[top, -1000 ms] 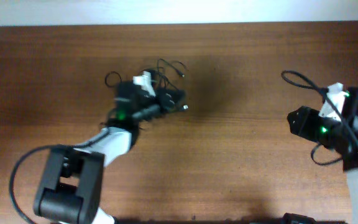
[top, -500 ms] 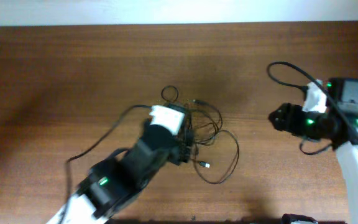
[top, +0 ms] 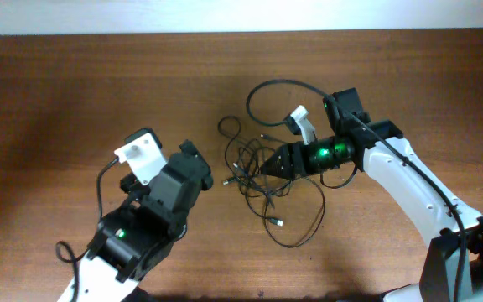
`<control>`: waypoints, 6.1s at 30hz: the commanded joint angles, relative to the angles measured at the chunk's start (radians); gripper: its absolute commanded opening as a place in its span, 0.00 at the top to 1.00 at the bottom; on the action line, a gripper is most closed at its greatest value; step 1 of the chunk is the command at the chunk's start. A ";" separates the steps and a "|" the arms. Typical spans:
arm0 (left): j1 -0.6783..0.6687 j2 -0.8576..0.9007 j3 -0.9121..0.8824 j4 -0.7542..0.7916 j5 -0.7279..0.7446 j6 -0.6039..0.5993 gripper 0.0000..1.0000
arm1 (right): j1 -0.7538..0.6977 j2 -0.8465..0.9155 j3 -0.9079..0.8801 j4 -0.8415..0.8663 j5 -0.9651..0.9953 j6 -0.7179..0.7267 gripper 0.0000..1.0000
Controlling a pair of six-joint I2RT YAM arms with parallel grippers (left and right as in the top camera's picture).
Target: Untangle cables
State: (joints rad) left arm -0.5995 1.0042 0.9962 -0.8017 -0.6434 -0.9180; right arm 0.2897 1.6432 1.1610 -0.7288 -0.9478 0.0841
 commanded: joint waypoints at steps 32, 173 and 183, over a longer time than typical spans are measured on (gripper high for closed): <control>0.295 0.421 0.006 0.242 0.768 0.127 0.01 | -0.102 -0.037 0.225 -0.320 0.821 0.107 0.01; 0.949 0.332 0.732 -0.024 1.188 0.558 1.00 | -0.486 -0.023 -0.003 -0.038 0.739 0.395 0.01; 0.889 0.336 0.732 0.020 1.197 0.058 1.00 | -0.005 -0.076 -0.003 0.010 0.001 -0.074 0.09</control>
State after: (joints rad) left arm 0.2920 1.3392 1.7077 -0.7822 0.5705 -0.6888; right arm 0.1692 1.6203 1.1385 -0.7734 -0.8577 0.1387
